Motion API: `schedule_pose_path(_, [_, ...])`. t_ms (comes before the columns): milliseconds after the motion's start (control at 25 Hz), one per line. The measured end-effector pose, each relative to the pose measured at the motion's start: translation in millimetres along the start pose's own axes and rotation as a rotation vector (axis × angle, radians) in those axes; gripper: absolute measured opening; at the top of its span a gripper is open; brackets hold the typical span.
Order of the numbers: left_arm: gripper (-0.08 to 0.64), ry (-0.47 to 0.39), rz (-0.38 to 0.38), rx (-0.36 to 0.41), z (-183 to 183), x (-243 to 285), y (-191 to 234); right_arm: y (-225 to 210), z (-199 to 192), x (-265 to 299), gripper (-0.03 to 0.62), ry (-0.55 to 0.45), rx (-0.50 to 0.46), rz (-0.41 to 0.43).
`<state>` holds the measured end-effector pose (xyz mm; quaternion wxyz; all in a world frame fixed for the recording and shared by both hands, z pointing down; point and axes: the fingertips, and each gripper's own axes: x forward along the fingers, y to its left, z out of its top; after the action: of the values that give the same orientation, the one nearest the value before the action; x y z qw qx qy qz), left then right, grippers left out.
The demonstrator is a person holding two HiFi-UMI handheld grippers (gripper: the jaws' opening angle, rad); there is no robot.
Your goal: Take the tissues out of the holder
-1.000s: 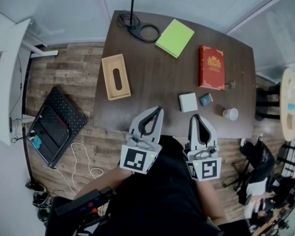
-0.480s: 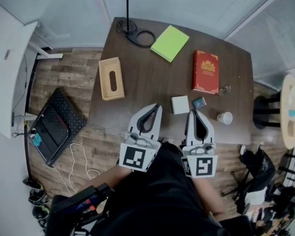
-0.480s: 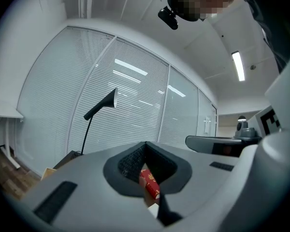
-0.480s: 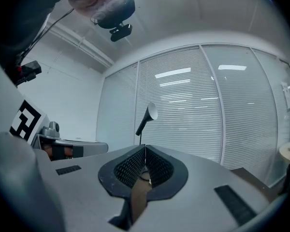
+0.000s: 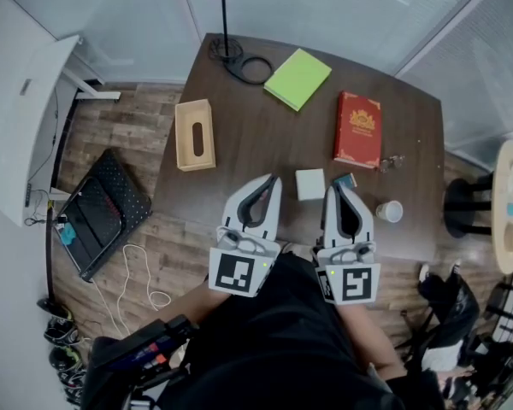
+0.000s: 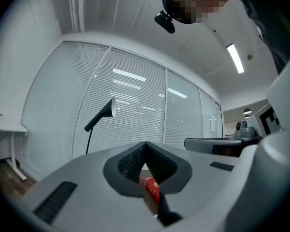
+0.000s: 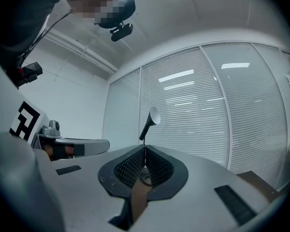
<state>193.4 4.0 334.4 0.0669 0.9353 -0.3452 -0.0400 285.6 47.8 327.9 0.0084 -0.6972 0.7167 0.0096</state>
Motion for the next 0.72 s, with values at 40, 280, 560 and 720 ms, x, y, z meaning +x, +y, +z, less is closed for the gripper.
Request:
schedule_pose_path(40, [-0.002, -0.007, 0.007, 0.002, 1, 0, -1, -1, 0, 1, 0.011, 0.000, 0.000, 0.004])
schedule_pose_path(280, [-0.002, -0.026, 0.066, 0.010, 2, -6, 2, -5, -6, 5, 0.011, 0.023, -0.006, 0.020])
schedule_pose_path(560, [-0.002, -0.042, 0.090, 0.014, 7, -4, 6, -2, -5, 15, 0.009, 0.022, -0.004, 0.061])
schedule_pose_path(720, [-0.002, -0.029, 0.089, 0.017, 3, -5, 7, 4, -7, 17, 0.009, 0.031, 0.036, 0.088])
